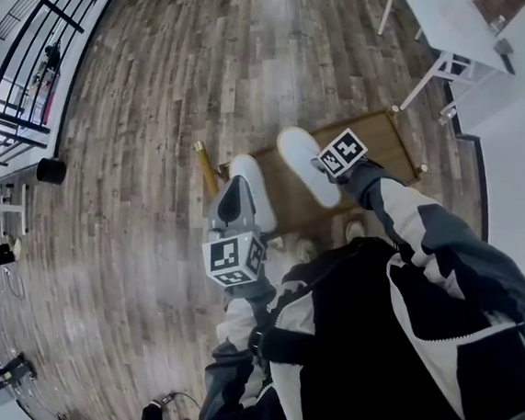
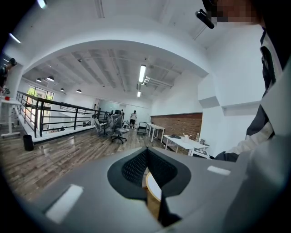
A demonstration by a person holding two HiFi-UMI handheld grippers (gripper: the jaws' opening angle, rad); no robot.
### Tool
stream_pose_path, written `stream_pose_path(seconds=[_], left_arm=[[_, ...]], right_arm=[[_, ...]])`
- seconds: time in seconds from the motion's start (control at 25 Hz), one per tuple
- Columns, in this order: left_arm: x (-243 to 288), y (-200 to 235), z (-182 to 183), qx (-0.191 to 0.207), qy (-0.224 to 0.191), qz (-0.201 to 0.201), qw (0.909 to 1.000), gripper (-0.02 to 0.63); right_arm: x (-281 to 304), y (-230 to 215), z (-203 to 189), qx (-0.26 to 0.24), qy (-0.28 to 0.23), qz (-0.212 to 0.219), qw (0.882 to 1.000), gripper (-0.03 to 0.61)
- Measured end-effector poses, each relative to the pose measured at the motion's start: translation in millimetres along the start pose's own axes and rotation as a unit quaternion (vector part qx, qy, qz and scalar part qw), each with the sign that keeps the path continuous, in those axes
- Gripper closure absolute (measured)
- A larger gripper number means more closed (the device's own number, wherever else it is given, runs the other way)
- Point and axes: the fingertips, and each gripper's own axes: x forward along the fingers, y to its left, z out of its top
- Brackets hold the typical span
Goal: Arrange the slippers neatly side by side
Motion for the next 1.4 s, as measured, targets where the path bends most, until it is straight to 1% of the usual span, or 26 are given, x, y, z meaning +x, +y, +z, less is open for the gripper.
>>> stream_pose_path(seconds=[0.16,0.28,0.4,0.48,0.56,0.64,0.8,0.96,1.24,1.4], left_arm=[[-11.4,7.0,-3.1,0.006,0.007,-0.002,1.0000,0.600],[-16.3,11.7,-2.1,0.013,0.008,-0.004,0.9999,0.600],[-19.5,13.1,-5.4,0.022,0.011,-0.007,0.9997,0.600],[-22.7,11.8,-10.2,0.024,0.017,-0.010,0.9995,0.600],[-25.3,8.0,-10.9,0.028,0.016,-0.014,0.9994,0.600],[-28.7,5.1,-12.1,0.034,0.015,-0.017,0.9992,0.600],[-33.8,8.1,-12.5,0.044,0.022,-0.019,0.9986,0.600],[-38.0,12.7,-17.7,0.042,0.031,-0.014,0.9985,0.600],[-35.6,15.4,-20.2,0.045,0.038,-0.013,0.9982,0.600],[-37.1,19.5,-22.4,0.043,0.042,-0.008,0.9982,0.600]], right_arm=[[23.4,20.4,-0.3,0.040,-0.005,0.006,0.999,0.551],[40.9,25.0,3.5,0.059,-0.011,-0.008,0.998,0.551],[58.9,21.9,2.3,0.094,-0.014,-0.027,0.995,0.551],[72.3,21.5,-2.2,0.116,-0.007,-0.036,0.993,0.551],[84.3,23.1,-7.7,0.124,0.007,-0.041,0.991,0.551],[94.4,24.6,-13.2,0.119,0.019,-0.043,0.992,0.551],[106.8,22.4,-8.3,0.104,0.024,-0.050,0.993,0.551],[113.8,23.1,-9.5,0.096,0.032,-0.052,0.994,0.551],[122.8,23.3,1.6,0.088,0.036,-0.057,0.994,0.549],[127.7,28.6,3.6,0.073,0.040,-0.055,0.995,0.548]])
